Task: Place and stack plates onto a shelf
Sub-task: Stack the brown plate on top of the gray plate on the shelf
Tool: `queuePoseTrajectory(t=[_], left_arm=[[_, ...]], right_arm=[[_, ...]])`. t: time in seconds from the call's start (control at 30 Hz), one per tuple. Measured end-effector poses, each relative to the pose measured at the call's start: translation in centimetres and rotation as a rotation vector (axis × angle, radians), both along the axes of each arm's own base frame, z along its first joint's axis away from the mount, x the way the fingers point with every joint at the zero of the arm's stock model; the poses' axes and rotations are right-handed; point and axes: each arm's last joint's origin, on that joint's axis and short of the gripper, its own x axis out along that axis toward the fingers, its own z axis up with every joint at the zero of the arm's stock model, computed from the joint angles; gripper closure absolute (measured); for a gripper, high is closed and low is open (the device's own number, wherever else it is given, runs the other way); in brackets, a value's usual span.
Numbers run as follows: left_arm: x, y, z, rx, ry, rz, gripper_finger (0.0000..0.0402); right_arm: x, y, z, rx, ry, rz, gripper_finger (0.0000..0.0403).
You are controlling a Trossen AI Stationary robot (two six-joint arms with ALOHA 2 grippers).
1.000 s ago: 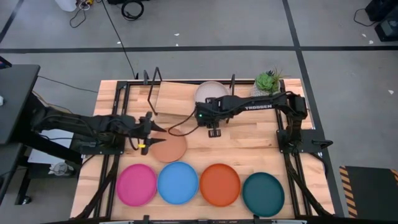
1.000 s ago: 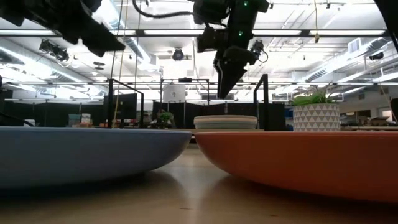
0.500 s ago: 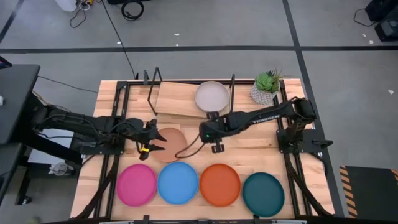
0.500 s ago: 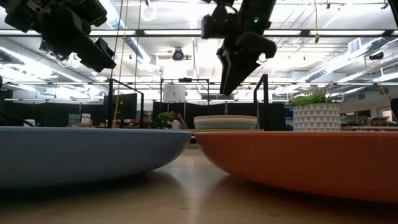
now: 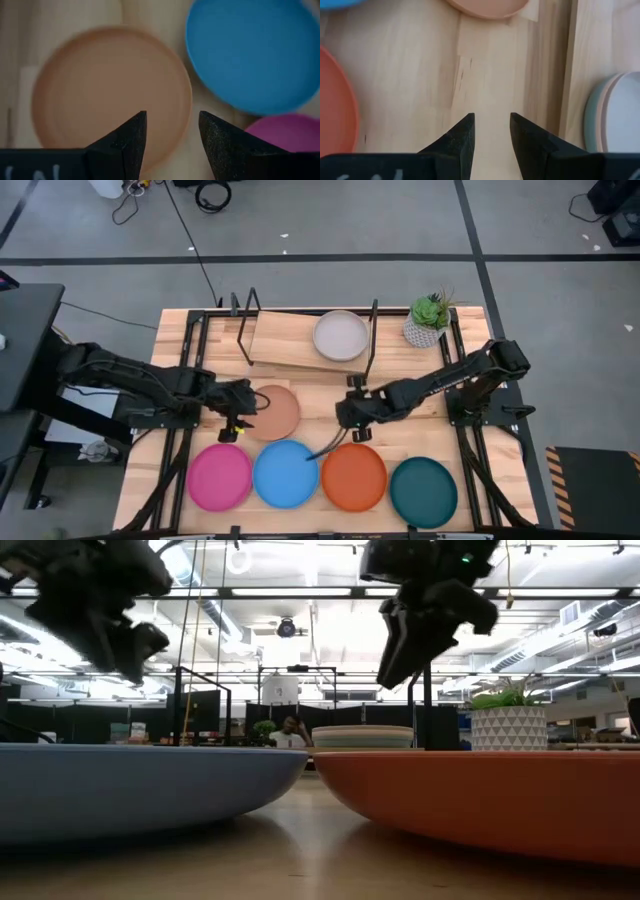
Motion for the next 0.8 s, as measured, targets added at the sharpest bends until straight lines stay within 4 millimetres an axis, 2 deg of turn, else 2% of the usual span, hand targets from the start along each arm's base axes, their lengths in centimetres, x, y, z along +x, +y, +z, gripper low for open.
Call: queuePoseTrajectory(t=[0.33, 0.67, 0.8], left_arm=[[1.0, -1.8, -2.9, 0.055, 0.184, -0.082, 0.0238], [1.0, -3.5, -5.0, 0.352, 0.259, -0.259, 0.0248], [1.1, -3.8, -5.7, 0.396, 0.287, -0.303, 0.0250]], right_arm=[[-1.6, 2.4, -1.1, -0.049, -0.078, 0.013, 0.0274], [-1.9, 2.4, -2.8, -0.030, -0.136, 0.015, 0.0274], [-1.8, 2.5, -3.1, -0.022, -0.165, 0.019, 0.0274]])
